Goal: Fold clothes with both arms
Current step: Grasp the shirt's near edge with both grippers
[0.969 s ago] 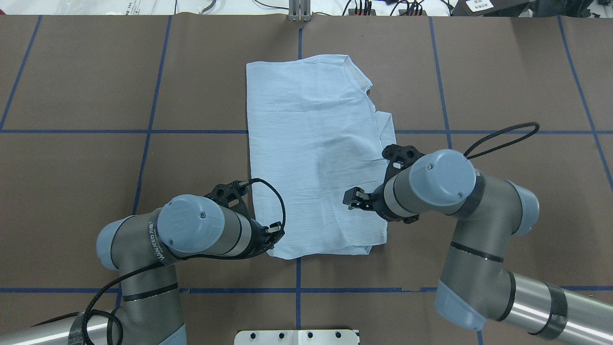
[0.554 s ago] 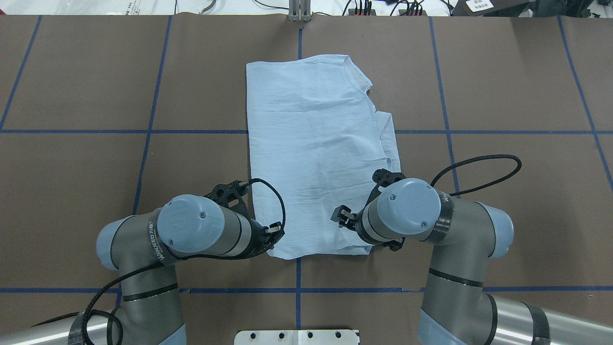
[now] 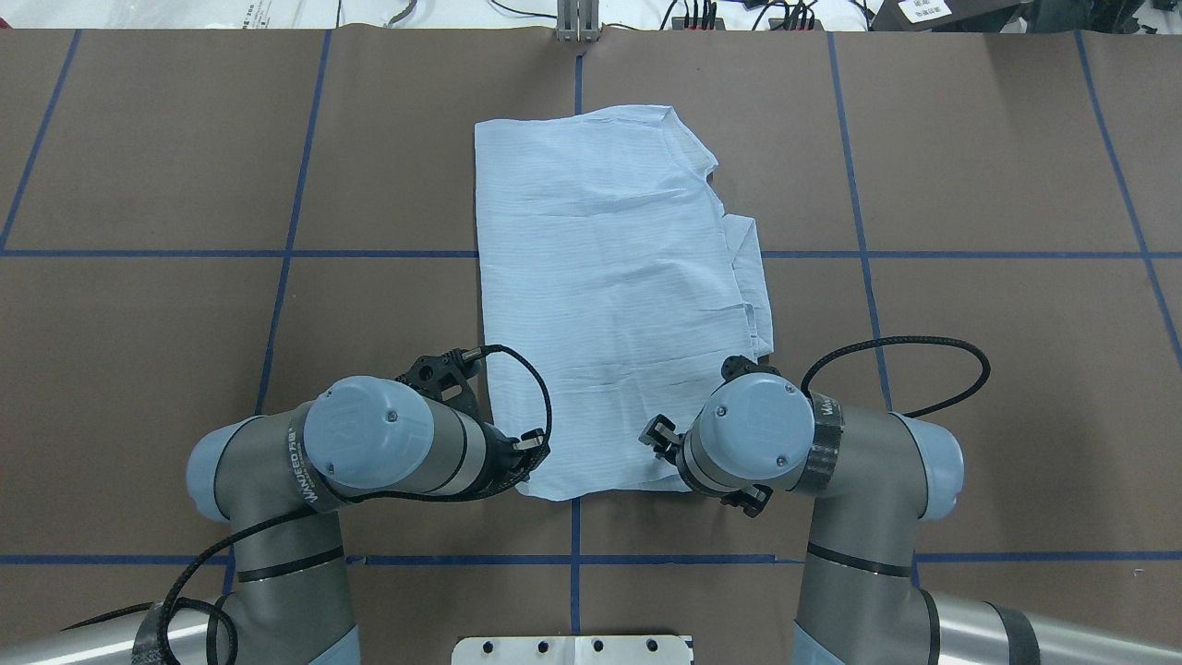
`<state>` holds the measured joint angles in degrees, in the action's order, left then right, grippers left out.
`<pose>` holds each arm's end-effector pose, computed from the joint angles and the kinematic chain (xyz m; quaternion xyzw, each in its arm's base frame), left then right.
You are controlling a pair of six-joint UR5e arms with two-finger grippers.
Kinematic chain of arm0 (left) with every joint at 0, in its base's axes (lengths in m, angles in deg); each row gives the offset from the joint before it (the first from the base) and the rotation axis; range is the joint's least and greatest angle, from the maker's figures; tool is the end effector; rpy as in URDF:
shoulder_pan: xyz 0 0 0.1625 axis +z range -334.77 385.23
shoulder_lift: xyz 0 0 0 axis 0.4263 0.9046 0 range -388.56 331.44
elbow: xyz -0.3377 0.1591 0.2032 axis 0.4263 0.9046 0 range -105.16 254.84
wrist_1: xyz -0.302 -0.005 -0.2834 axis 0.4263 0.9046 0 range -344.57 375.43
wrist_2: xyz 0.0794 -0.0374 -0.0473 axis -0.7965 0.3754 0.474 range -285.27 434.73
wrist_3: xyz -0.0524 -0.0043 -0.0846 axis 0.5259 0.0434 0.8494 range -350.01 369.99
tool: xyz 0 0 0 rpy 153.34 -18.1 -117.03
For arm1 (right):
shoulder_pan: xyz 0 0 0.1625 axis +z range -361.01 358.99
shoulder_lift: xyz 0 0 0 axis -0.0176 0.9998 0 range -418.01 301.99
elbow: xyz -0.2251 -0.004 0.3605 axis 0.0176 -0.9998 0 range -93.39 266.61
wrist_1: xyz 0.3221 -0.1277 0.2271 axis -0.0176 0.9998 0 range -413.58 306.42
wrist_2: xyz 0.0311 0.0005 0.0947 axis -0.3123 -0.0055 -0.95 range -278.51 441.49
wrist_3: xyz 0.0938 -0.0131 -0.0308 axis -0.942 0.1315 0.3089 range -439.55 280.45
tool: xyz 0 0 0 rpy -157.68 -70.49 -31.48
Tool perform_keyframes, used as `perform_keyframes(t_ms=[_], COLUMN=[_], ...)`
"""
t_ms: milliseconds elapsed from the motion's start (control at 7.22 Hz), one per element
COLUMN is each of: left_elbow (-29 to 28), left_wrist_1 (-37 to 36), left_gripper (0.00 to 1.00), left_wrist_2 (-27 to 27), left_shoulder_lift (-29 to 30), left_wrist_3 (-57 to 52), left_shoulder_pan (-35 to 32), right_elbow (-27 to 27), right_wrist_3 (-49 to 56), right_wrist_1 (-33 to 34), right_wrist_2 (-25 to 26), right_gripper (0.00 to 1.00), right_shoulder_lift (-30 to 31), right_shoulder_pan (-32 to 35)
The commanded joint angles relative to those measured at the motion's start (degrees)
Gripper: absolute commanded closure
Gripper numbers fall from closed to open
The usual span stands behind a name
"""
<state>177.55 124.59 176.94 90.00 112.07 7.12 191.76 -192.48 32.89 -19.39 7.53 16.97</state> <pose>0.5656 -0.3031 0.2384 -0.0655 0.5046 -0.1721 0.8435 -0.5521 -0.2997 0.3025 -0.1038 -0.3619 0.2909 0.8796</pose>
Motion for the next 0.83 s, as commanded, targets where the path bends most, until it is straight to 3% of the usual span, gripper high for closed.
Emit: perform_keyframes(t_ms=[0, 138, 277, 554, 692], left_elbow=[-0.1, -0.1, -0.1, -0.1, 0.0], left_wrist_1=[0.0, 0.0, 0.0, 0.0, 0.0], left_gripper=[1.00, 1.00, 1.00, 1.00, 1.00], left_wrist_2=[0.0, -0.1, -0.1, -0.1, -0.2], left_shoulder_lift=[0.0, 0.0, 0.1, 0.1, 0.1], left_wrist_3=[-0.1, -0.1, -0.1, -0.1, -0.2], left_shoulder_pan=[0.0, 0.0, 0.0, 0.0, 0.0], right_elbow=[-0.3, -0.6, -0.6, -0.7, -0.7], right_wrist_3=[-0.7, -0.7, -0.8, -0.7, -0.8], right_wrist_1=[-0.1, -0.2, -0.4, -0.4, -0.4], right_wrist_2=[0.2, 0.2, 0.2, 0.2, 0.2], right_gripper=[0.00, 0.05, 0.26, 0.28, 0.44], right_shoulder_lift=[-0.2, -0.2, -0.2, -0.2, -0.2], right_shoulder_pan=[-0.6, -0.5, -0.5, -0.7, -0.7])
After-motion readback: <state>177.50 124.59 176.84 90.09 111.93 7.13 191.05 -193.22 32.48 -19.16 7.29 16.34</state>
